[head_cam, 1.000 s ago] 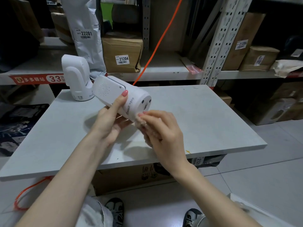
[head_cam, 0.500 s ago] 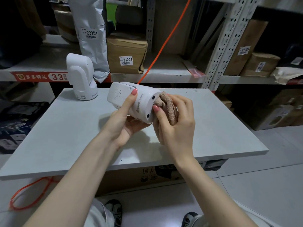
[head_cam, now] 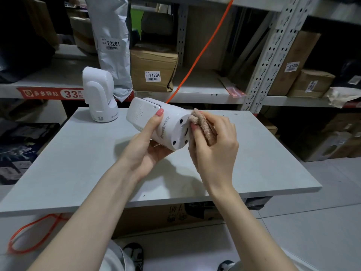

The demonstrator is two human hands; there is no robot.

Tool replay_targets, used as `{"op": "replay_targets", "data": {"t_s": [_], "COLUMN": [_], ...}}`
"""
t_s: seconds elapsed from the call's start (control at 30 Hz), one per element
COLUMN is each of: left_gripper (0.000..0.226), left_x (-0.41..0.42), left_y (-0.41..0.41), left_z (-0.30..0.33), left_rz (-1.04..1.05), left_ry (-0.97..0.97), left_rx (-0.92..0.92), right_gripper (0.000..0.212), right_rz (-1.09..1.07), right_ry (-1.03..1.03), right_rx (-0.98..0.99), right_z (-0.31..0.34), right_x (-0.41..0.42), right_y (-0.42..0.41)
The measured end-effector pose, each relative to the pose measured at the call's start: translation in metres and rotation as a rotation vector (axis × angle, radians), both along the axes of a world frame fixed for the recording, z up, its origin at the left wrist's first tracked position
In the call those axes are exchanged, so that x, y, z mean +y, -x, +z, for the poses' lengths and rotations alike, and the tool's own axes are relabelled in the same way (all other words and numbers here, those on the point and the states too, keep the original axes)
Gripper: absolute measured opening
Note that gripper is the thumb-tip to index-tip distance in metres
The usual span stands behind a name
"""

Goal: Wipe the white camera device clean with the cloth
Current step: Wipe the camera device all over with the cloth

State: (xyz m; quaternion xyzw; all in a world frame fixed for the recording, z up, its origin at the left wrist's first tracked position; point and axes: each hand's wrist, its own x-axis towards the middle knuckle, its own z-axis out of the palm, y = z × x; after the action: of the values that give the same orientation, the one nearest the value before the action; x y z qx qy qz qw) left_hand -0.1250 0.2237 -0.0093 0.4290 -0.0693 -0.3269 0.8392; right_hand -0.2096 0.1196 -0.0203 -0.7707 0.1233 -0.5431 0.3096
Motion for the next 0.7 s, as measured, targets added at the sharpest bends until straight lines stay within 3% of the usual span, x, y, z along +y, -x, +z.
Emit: {"op": "replay_targets", "data": {"t_s": [0.13,0.33,0.53,0.7], "left_gripper": [0.058,0.051,0.048,0.039], "left_x": [-0.003,-0.008,-0.010,-0.014], "left_y": [0.002,0.003,0.005,0.006], "left_z": [-0.001,0.000,0.000,-0.002], "left_rz": [0.024,0.024,0.035,0.039], "left_ry": [0.031,0.034,0.100,0.071], "left_rx": [0.025,0.011,0.024,0.011], "right_gripper": [0.019,0.015,0.018,0.014], "right_rz": [0.023,0.003,0.078,0.062], "right_ry": [0.049,-0.140,-0.052,-0.236], "right_rx": [-0.023,-0.028,-0.034,-0.008], "right_z": [0.003,0.006,0.007,0.008], "right_x": [0.005,-0.006,0.005,-0.011], "right_y": [0.001,0.000,0.001,0.002]}}
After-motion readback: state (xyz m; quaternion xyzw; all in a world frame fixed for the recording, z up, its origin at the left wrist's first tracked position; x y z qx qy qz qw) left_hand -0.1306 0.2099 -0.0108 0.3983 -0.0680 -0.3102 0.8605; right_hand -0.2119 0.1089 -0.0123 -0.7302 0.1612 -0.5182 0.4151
